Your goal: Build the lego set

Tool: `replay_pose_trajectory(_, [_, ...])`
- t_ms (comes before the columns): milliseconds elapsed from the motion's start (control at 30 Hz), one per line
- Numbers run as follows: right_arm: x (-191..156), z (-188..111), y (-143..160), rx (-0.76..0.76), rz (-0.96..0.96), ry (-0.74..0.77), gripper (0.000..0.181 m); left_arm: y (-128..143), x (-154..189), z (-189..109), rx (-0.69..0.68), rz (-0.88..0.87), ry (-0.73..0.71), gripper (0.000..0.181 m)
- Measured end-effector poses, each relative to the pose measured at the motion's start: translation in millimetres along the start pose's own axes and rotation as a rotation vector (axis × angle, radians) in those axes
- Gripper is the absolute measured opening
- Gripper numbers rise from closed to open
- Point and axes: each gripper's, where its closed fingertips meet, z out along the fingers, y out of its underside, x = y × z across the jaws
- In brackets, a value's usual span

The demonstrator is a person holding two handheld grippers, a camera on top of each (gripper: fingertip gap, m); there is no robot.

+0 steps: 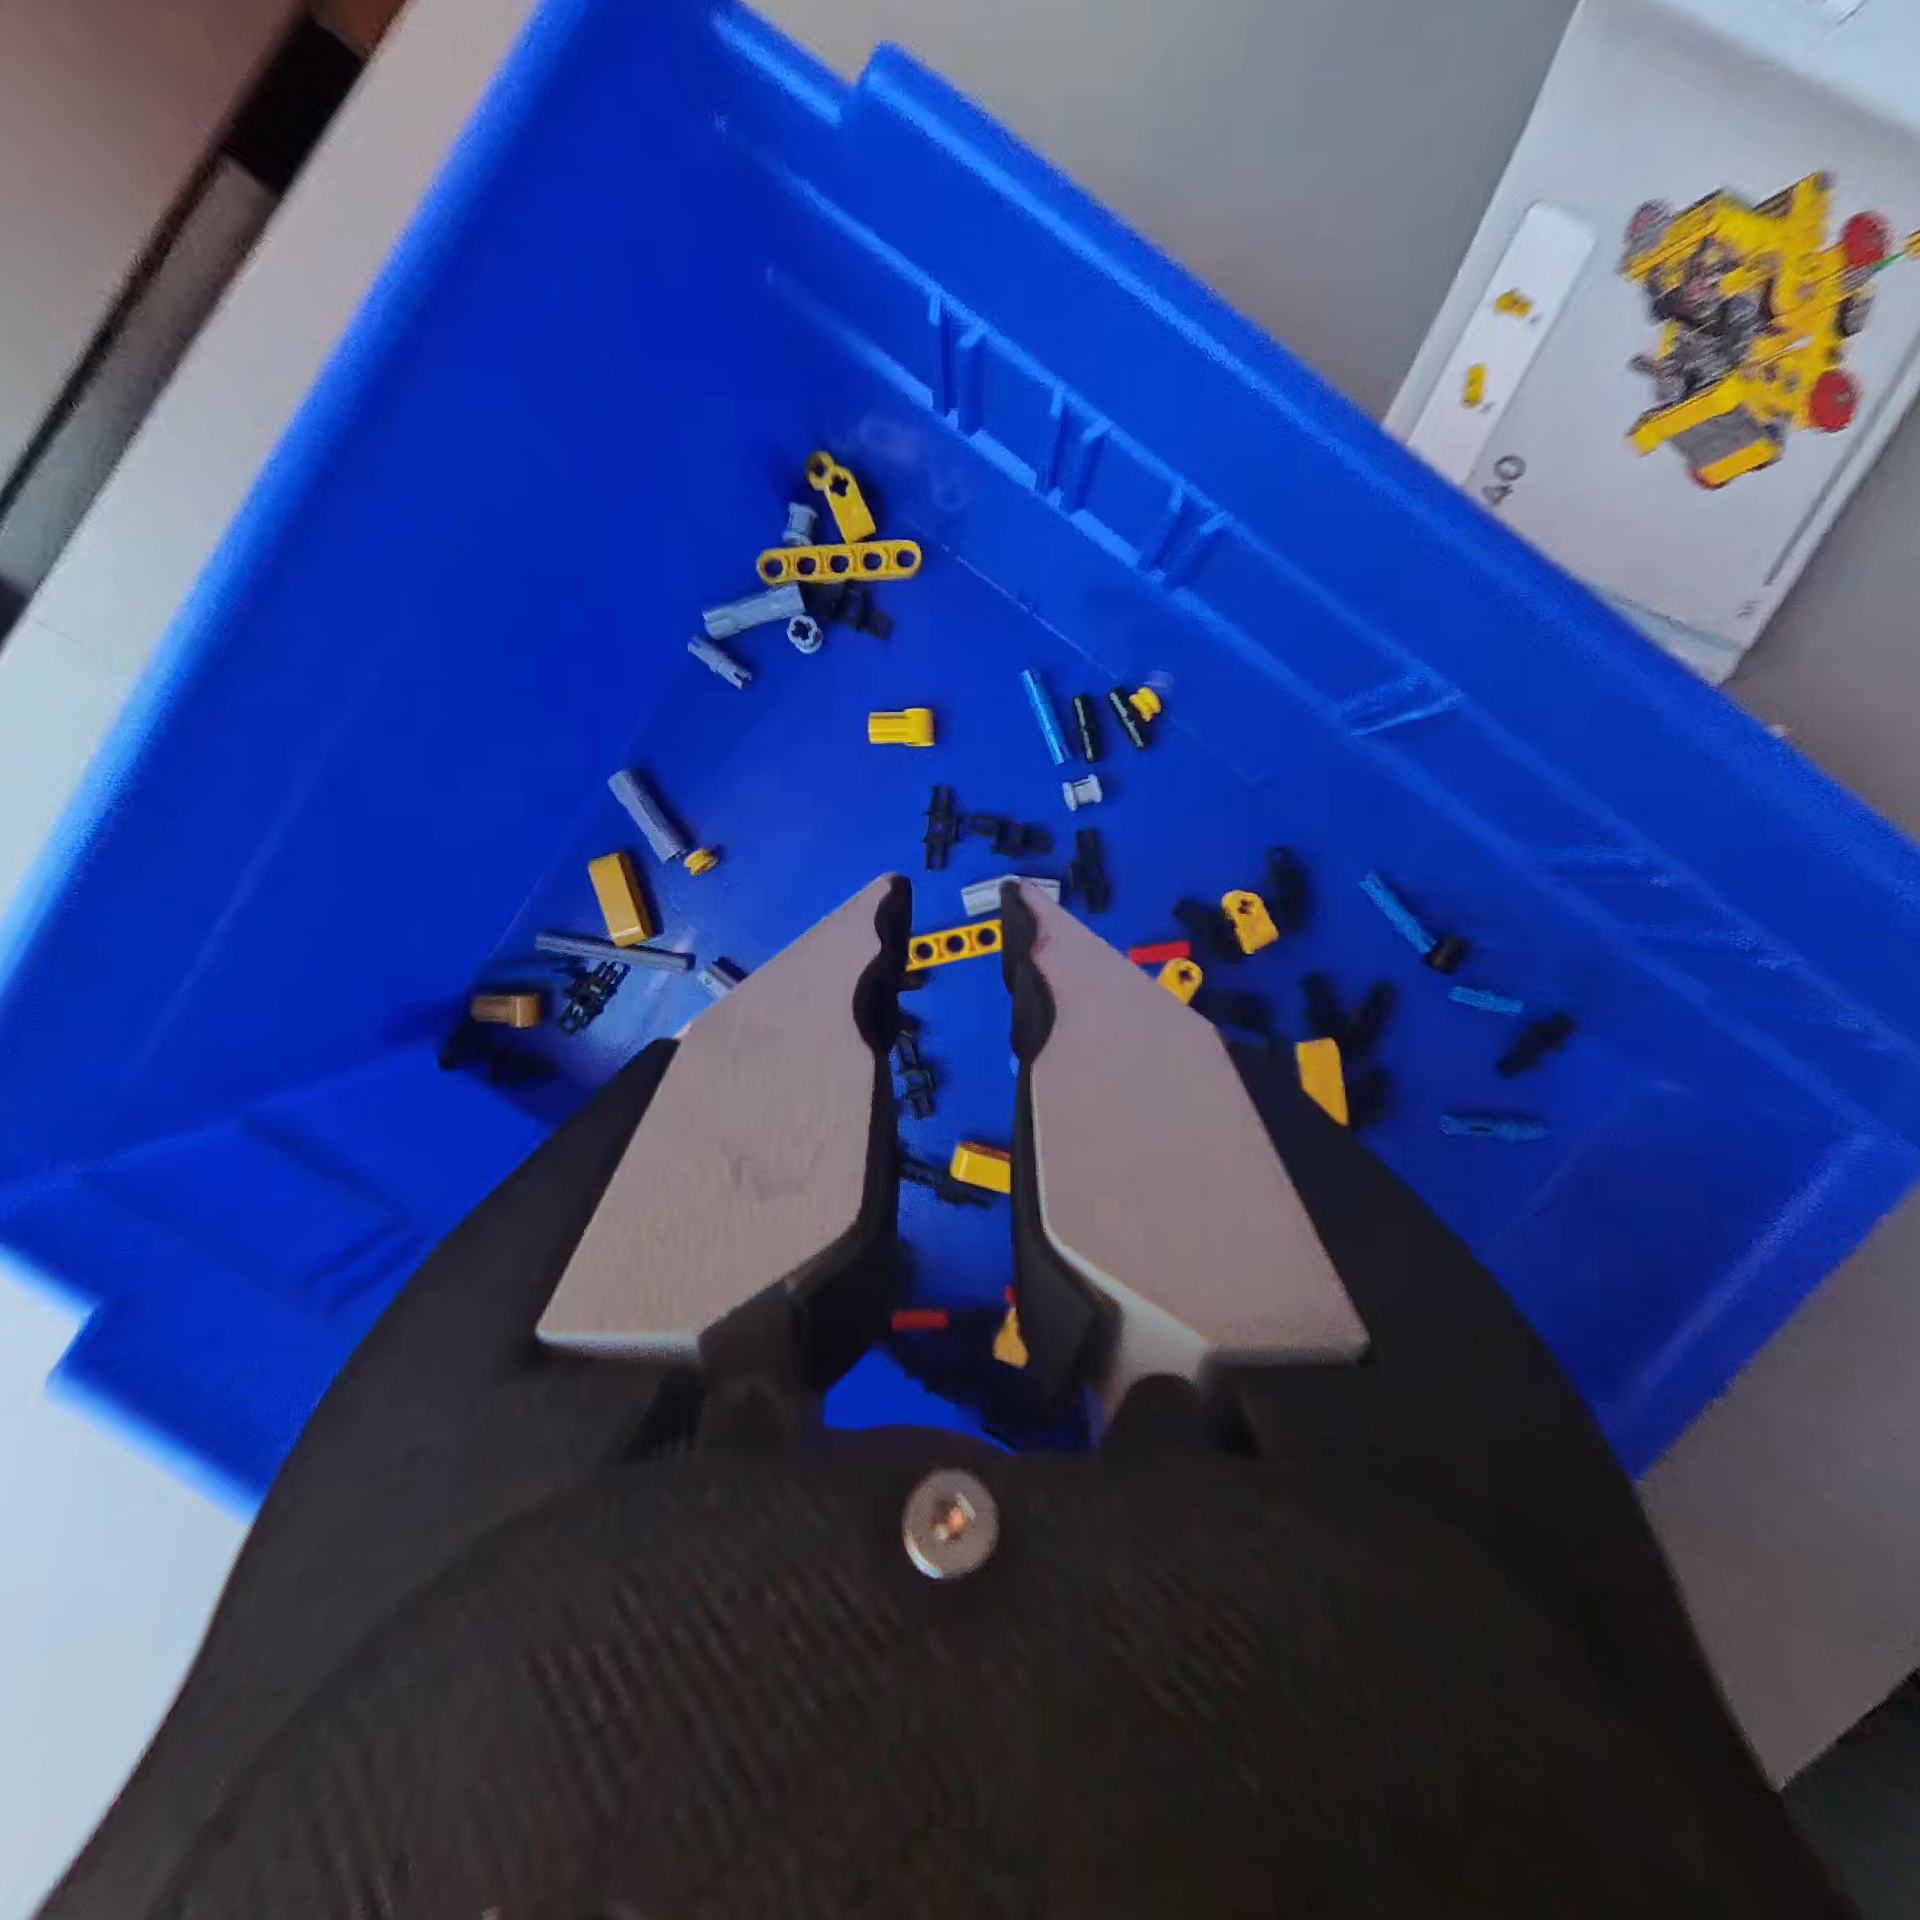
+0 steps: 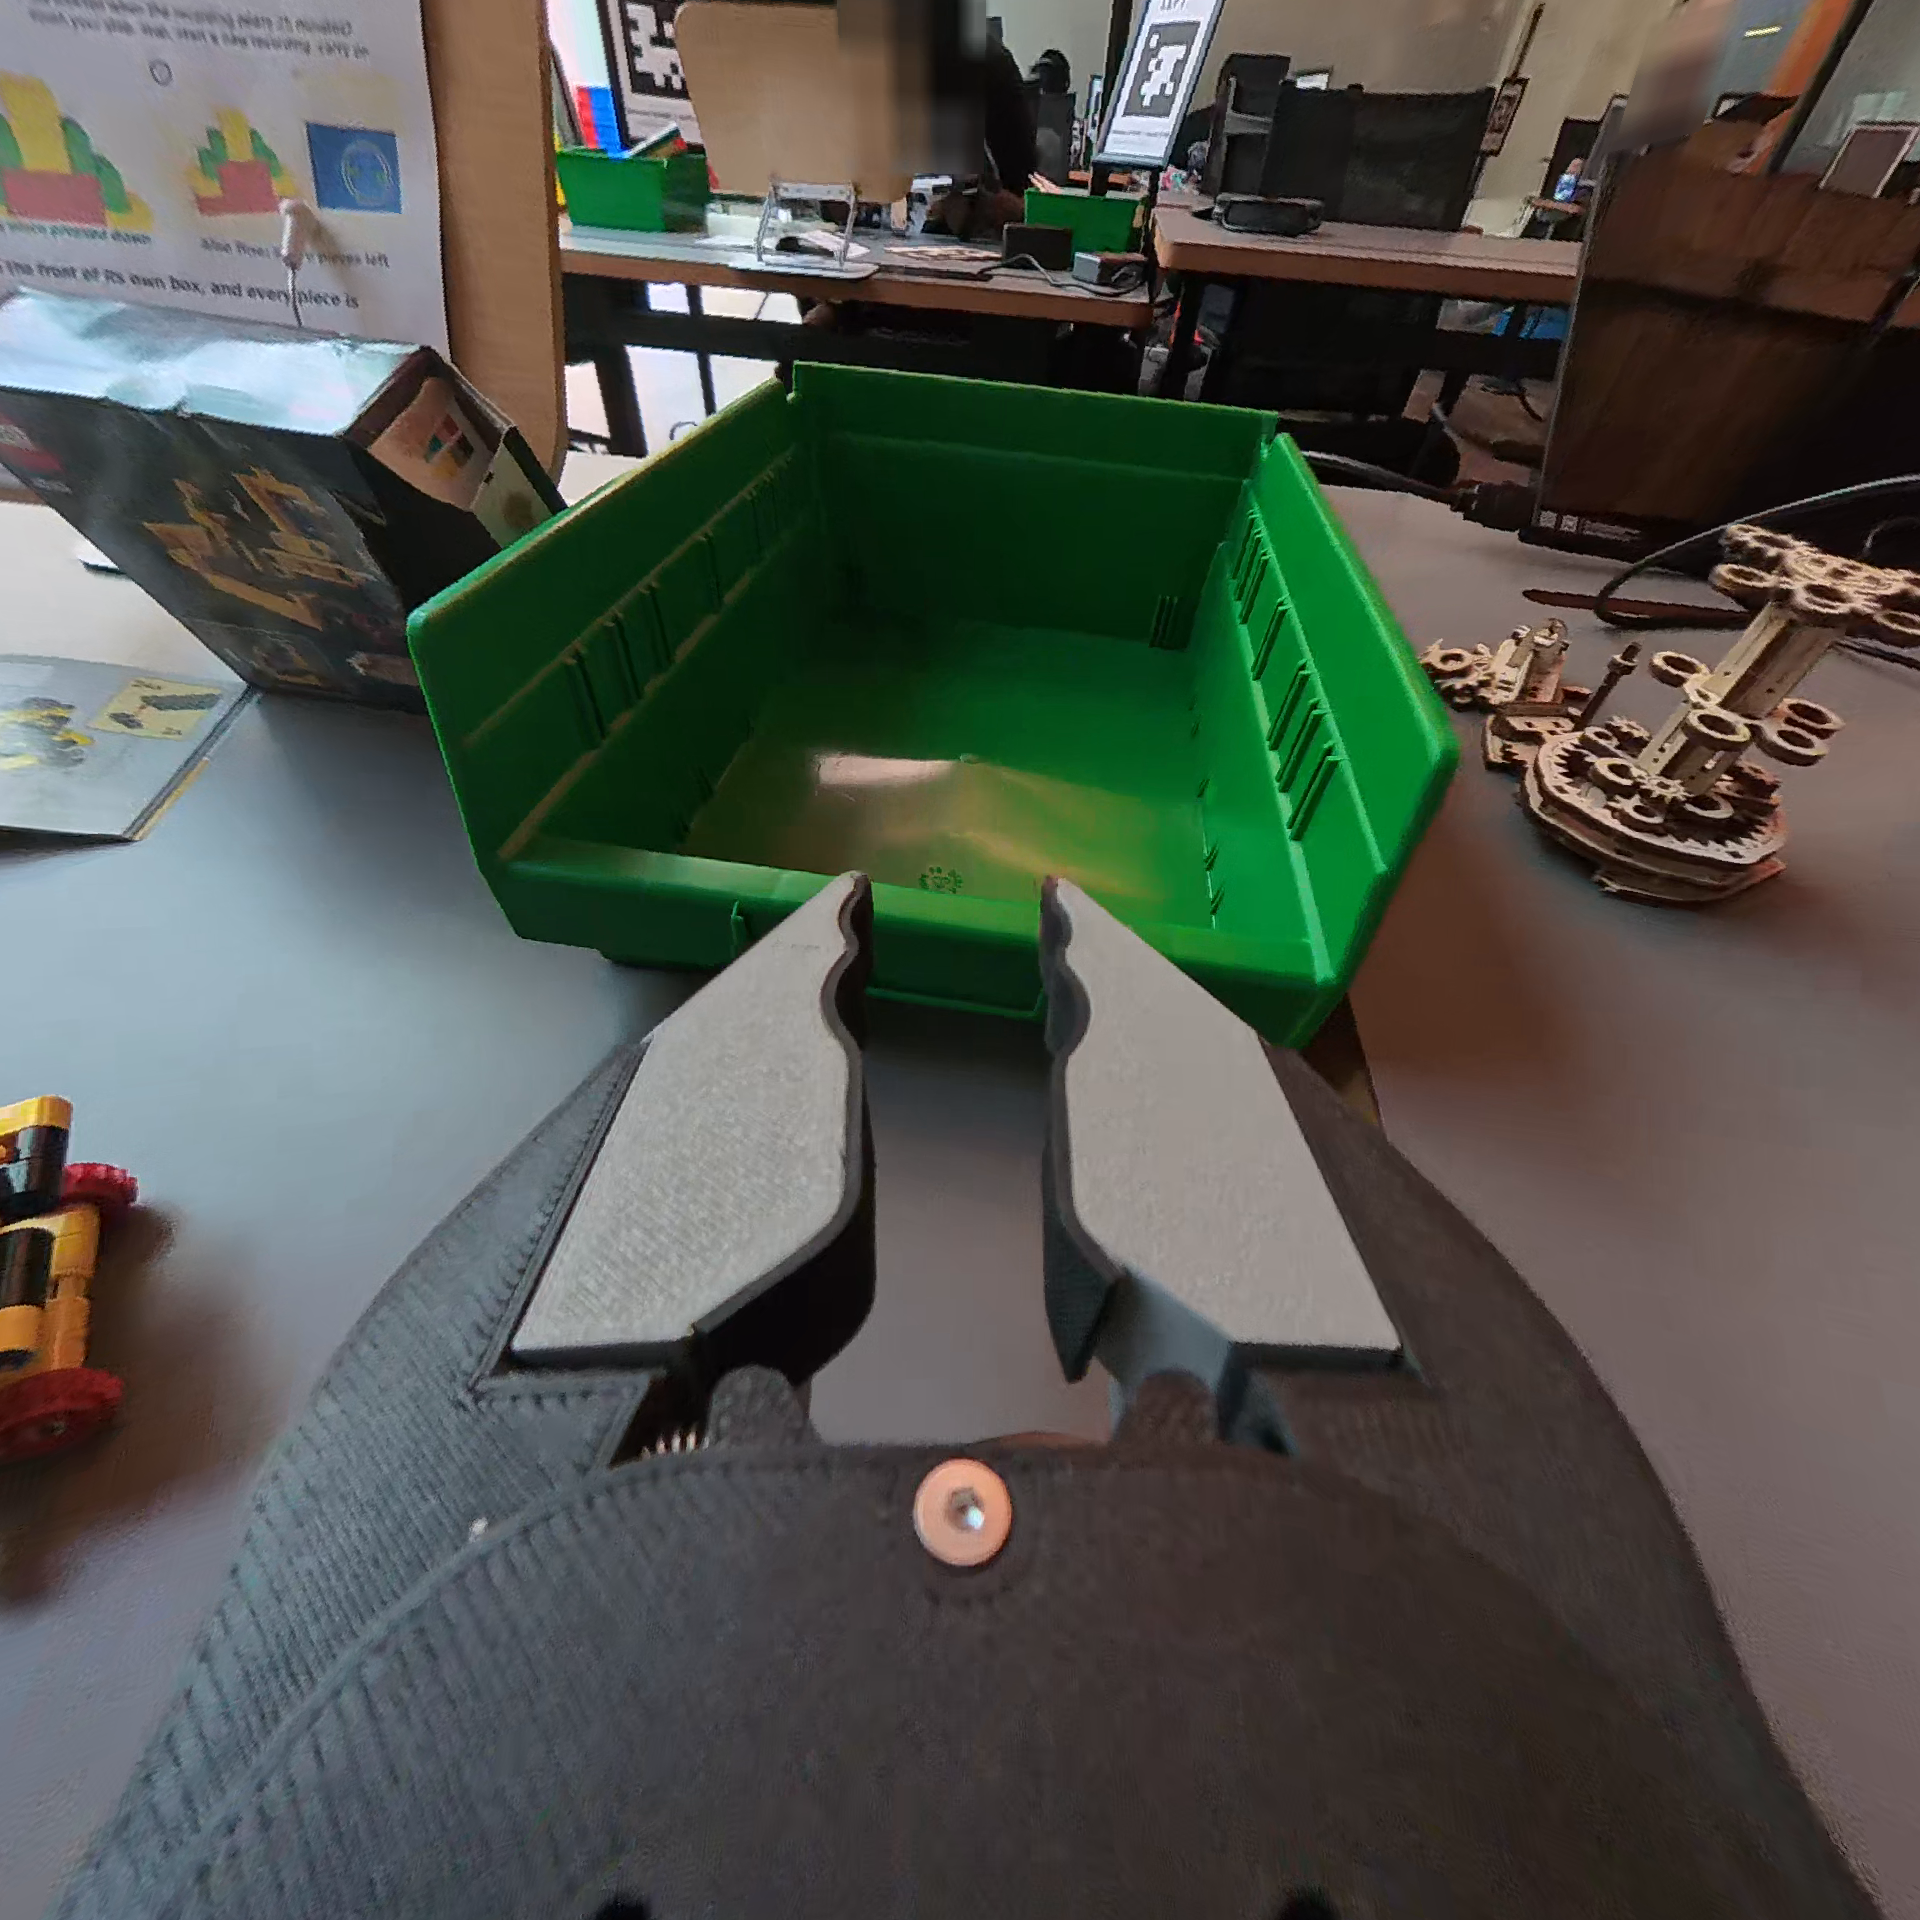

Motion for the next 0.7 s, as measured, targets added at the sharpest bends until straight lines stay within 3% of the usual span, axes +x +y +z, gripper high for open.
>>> replay_pose_trajectory(33, [0,-1,-1,0.008,0.010,-0.003,0.029,2,-2,10,-0.035,0.010,-0.005,0.015])
replay_pose_trajectory(367, [-2,-3,-1,0.014,0.034,-0.020,0.029,16,-6,49,-0.186,0.030,-0.009,0.012])
replay_pose_trajectory(433, [-2,-4,-1,0.017,0.036,-0.021,0.029,14,-6,50,-0.163,0.024,-0.001,0.003])
replay_pose_trajectory(700, [-2,-5,-2,0.026,0.042,-0.022,0.029,12,-4,50,-0.145,0.022,0.017,0.000])
